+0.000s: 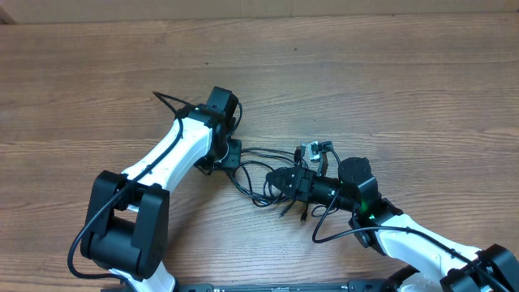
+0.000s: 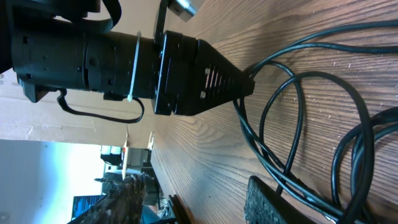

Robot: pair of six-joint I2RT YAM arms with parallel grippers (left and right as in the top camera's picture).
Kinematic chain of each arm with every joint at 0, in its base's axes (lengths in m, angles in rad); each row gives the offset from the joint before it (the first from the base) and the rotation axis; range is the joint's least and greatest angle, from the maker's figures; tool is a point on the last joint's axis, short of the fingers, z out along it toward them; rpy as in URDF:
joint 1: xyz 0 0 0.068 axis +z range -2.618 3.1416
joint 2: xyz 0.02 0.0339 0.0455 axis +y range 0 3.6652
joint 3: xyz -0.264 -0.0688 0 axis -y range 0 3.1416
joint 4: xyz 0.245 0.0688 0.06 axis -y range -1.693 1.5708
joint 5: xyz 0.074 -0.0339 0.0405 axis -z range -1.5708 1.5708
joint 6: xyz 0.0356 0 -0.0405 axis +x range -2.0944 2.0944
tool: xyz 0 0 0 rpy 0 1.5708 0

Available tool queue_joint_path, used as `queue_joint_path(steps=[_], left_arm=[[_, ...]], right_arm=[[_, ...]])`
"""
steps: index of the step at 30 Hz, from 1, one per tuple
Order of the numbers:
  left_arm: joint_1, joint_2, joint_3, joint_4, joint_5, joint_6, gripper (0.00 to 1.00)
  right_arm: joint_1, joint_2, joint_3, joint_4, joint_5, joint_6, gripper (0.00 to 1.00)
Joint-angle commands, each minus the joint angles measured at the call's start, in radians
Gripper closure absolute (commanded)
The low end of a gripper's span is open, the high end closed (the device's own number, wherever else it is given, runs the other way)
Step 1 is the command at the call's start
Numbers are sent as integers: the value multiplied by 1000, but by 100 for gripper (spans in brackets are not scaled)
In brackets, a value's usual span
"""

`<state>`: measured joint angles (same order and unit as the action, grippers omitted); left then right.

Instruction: Untangle cables

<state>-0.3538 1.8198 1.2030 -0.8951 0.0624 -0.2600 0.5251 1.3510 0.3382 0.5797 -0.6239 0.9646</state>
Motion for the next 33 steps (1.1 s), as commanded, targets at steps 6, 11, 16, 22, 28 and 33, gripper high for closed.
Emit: queue_joint_path(steps=[6, 11, 16, 22, 28, 33], left_arm=[[-6, 11, 79, -48, -10, -10, 87], [-7, 11, 83, -48, -10, -10, 90], [-7, 11, 83, -50, -10, -10, 92], [-7, 11, 83, -50, -9, -10, 96], [-7, 11, 83, -50, -10, -10, 96], [-5, -5, 150, -148, 35, -5, 96]], right_arm=[[3, -5, 3, 0, 5, -8, 50], [3, -5, 3, 0, 6, -8, 50], [3, -5, 3, 0, 5, -8, 50], [3, -5, 3, 0, 5, -8, 50], [3, -5, 3, 0, 5, -8, 53], [3, -5, 3, -14, 6, -8, 53]])
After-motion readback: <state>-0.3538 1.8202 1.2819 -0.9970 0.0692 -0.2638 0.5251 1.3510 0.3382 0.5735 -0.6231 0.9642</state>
